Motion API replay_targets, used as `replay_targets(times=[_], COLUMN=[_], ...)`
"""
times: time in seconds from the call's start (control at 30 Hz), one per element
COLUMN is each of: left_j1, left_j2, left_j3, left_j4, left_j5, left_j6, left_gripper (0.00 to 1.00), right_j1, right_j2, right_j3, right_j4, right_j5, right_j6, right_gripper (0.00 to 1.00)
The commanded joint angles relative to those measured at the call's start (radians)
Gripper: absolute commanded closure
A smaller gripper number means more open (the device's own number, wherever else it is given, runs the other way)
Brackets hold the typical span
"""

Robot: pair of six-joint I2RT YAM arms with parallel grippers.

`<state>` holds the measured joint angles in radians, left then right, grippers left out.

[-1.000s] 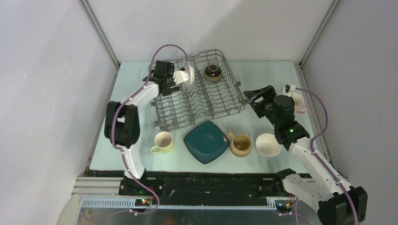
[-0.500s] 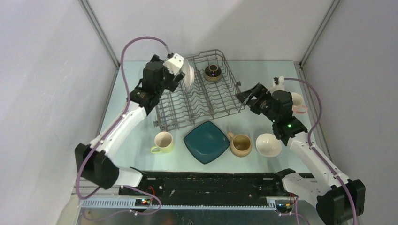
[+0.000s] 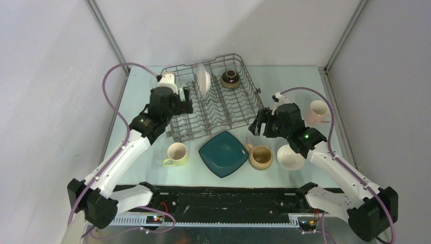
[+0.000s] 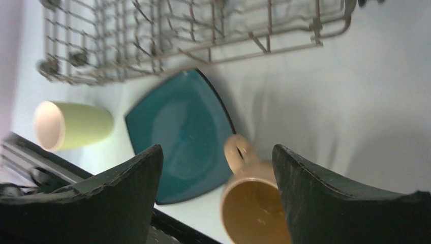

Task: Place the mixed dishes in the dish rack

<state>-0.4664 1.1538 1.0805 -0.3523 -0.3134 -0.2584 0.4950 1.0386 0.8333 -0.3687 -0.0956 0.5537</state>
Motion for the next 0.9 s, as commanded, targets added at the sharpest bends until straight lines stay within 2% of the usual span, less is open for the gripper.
replay_targets(times=[0.0,0.1,0.17,0.3,0.5,0.7,0.87], left_j1=[-0.002,-0.002,-0.002,0.002,0.005,0.005,0.005], left_j2=[-0.135,-0.182,-0.231,-0.328,-0.377,-0.386,-0.388], left_j3=[-0.057,-0.112,-0.18,-0.306,-0.317,-0.318,-0.325], left_j4=[-0.056,-0.083,-0.04,0.058,0.011,-0.013,-0.005], left_j5=[0.05,0.071,0.128,0.141,0.122,0.118,0.133], left_j6=[-0.147,-0.172,-0.173,-0.213,-0.214,-0.218,-0.219], left_gripper=[0.0,0.0,0.0,0.0,0.0,0.0,0.0], right_j1=[0.092,0.156,0.175,0.214,0.292,0.305,0.306], right_j2=[-0.029,-0.015,0.008,0.079,0.18,0.27,0.273], right_j3=[0.047,0.05,0.05,0.046,0.046,0.045,0.024], right_j4=[-0.188,-0.236,-0.255,-0.267,-0.268,-0.25,-0.241], right_j5=[0.159,0.16,0.132,0.109,0.163,0.166,0.174], right_j6=[-0.109,-0.116,-0.112,-0.101,-0.093,-0.077,-0.078], right_gripper=[0.2,0.24,0.27,0.32,0.36,0.41,0.52])
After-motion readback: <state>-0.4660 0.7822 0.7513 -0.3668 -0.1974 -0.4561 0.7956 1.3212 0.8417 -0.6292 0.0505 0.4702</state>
